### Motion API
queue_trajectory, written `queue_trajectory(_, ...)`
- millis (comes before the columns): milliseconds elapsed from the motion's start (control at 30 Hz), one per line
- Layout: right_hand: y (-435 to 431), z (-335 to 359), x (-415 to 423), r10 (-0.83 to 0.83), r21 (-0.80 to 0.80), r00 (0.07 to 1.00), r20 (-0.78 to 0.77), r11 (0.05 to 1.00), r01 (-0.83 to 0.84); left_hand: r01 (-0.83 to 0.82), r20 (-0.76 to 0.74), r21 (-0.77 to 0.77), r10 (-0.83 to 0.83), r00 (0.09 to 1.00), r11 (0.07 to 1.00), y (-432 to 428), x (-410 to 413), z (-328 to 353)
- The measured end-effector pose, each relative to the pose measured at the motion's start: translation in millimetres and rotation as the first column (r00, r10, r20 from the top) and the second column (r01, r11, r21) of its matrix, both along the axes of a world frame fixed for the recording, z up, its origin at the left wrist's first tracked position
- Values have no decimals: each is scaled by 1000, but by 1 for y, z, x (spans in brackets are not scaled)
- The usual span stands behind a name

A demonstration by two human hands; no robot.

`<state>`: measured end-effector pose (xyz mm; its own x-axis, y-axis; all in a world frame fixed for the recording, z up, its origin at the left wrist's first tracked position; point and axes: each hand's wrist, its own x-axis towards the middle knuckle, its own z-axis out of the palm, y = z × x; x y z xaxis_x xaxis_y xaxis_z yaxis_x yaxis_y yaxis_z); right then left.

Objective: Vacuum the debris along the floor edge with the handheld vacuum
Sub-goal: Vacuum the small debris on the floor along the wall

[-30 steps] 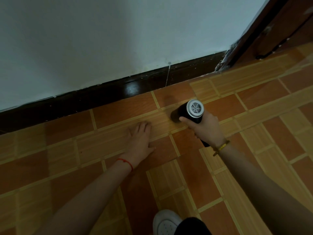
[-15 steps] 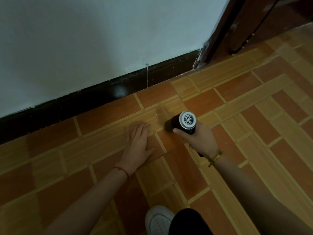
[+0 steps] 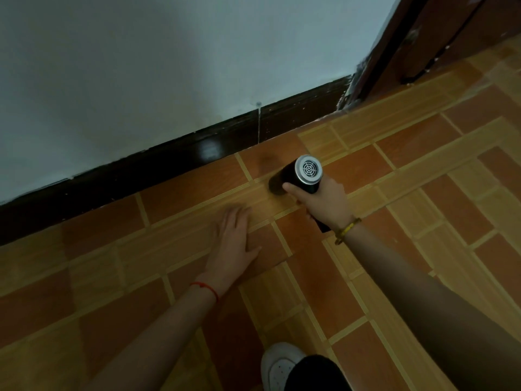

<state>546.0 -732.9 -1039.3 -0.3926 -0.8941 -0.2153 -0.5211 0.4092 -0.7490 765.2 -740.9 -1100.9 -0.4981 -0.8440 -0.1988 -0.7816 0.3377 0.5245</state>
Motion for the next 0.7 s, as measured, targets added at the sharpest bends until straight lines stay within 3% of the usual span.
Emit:
queue_trajectory(167, -9, 0, 1, 17, 6, 999, -33, 1000, -17, -8, -8, -6, 8, 1000, 1000, -2, 5, -6)
queue_trajectory(300, -4, -6, -5, -4, 11, 999, 37, 1000, 4, -15, -9, 9, 15, 1000, 1000, -2, 3, -6)
queue_trajectory(400, 0, -10, -10, -20, -20, 996, -81, 1000, 19, -9, -6, 13, 9, 1000, 1000, -3, 2, -7)
queue_trajectory(500, 6, -7, -14, -12, 23, 1000, -10, 1000, 12, 4, 25, -11, -4, 1000, 1000, -2, 0, -5)
queue_trajectory(700, 24, -10, -19, -38, -17, 990, -139, 999, 36, 25, 25, 14, -25, 999, 1000, 2, -10, -3)
